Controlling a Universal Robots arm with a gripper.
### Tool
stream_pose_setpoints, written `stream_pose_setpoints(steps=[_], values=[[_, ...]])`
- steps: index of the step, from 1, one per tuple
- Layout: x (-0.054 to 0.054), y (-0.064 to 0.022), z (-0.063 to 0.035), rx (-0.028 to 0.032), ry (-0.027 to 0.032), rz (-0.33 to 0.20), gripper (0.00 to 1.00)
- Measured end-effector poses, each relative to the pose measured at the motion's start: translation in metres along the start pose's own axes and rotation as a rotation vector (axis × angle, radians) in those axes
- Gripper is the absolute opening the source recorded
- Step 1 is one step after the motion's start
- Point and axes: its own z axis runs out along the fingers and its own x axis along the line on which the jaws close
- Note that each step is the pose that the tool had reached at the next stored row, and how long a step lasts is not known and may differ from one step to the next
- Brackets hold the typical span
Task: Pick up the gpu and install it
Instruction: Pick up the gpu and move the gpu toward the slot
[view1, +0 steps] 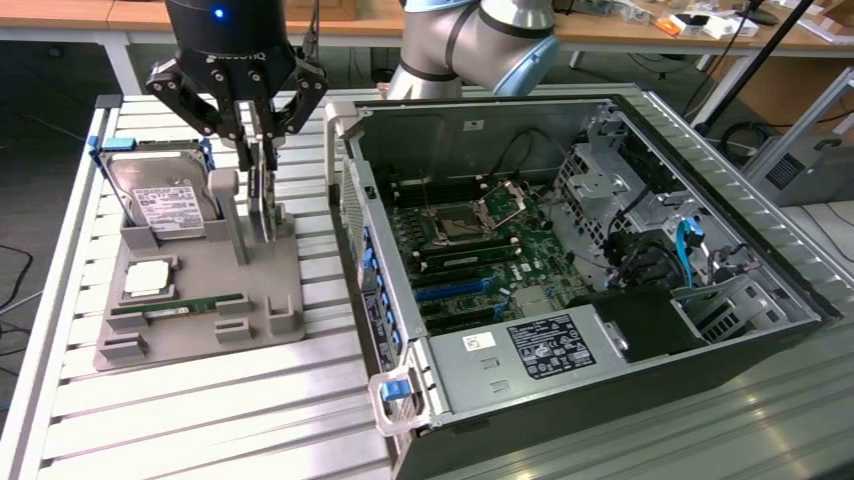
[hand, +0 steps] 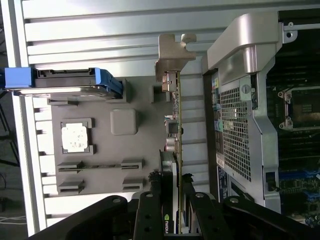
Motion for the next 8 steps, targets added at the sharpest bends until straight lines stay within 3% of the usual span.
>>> stream_pose_setpoints(steps=[8], values=[[0.0000, 0.0000, -0.0022, 0.0000, 0.0000, 0.000, 0.27]])
